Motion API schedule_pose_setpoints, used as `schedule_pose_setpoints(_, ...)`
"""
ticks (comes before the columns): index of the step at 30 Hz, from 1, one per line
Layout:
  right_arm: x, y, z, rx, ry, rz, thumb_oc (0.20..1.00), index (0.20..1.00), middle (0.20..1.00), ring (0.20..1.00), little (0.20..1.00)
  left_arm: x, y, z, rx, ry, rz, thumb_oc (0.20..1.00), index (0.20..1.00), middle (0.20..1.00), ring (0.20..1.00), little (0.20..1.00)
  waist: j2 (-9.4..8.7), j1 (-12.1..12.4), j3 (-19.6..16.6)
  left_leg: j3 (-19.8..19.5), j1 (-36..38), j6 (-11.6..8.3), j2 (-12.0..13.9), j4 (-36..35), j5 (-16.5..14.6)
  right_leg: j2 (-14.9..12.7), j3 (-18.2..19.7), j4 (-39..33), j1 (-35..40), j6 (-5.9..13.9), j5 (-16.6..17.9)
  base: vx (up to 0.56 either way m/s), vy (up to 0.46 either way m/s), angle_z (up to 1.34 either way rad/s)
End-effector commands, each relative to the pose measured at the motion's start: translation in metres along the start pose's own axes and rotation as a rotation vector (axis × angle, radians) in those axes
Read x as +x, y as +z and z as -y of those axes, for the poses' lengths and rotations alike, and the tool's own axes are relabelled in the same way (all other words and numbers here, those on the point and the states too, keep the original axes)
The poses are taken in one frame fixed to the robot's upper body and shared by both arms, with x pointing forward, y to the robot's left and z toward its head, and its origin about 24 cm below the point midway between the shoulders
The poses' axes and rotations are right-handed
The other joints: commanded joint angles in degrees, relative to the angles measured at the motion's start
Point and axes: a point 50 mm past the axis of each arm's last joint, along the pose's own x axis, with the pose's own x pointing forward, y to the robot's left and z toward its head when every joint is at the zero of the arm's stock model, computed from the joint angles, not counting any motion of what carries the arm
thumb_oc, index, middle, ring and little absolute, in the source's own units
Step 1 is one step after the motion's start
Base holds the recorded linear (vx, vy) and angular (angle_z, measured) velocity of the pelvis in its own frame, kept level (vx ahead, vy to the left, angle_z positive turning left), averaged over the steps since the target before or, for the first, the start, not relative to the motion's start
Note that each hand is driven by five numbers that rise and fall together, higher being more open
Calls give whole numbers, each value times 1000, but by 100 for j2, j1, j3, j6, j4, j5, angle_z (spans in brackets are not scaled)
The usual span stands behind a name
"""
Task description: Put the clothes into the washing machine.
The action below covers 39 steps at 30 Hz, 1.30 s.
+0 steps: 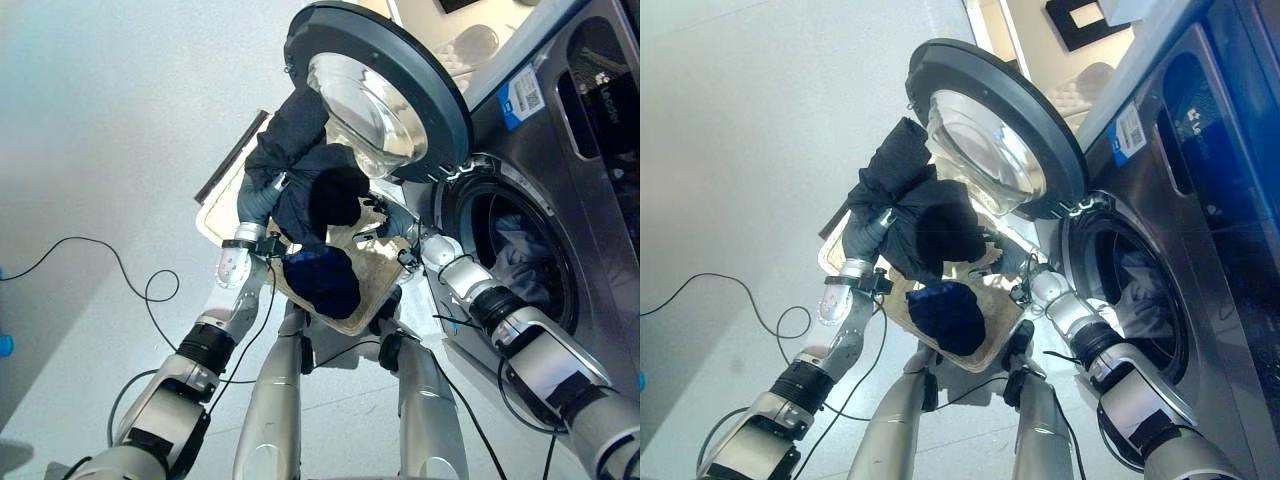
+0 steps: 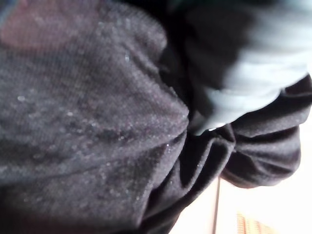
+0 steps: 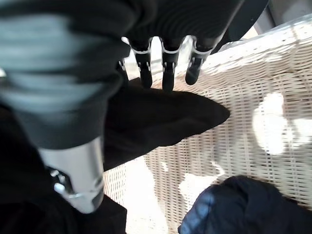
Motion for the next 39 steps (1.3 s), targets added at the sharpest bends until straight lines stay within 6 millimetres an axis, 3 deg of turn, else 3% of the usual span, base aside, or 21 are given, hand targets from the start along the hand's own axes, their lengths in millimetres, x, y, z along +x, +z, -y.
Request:
schedule_pose_setpoints(1,9,33,31,-10,-123,116,1000,1000,1000,1000,1000,11,26,38,-125,-146,141,200,200,200,200,200,446,89,-97,337,-93,-284,-158,657,-770,-25,-73,-82,121,664,-5,9,-8,9)
schedule_pose_setpoints(9,15,48,29,-72,-102,142,1000,1000,1000,1000,1000,11,25,48,-174,-192,121,200,200,200,200,200,490,119,-97,339,-69,-253,-193,635,-750,-29,-81,-108,141,651,30,1,3,3)
schedule_pose_setpoints(17,24,57,5,-131,32,163,1000,1000,1000,1000,1000,11,23,68,-305,-268,100,200,200,200,200,200,546,197,-97,323,-55,-204,-224,671,-732,-112,-159,-81,165,643,86,-2,-2,3)
schedule_pose_setpoints(30,26,87,-34,205,337,309,1000,1000,1000,1000,1000,15,23,85,-390,-297,82,200,200,200,200,200,521,255,-97,353,-29,-217,-208,689,-706,-188,-288,-34,202,634,93,0,0,0)
schedule_pose_setpoints(39,25,94,-29,440,276,398,1000,1000,1000,1000,1000,19,17,91,-436,-289,37,200,200,200,200,200,477,186,-97,403,-55,-226,-176,710,-691,-170,-256,-72,186,631,128,0,0,0)
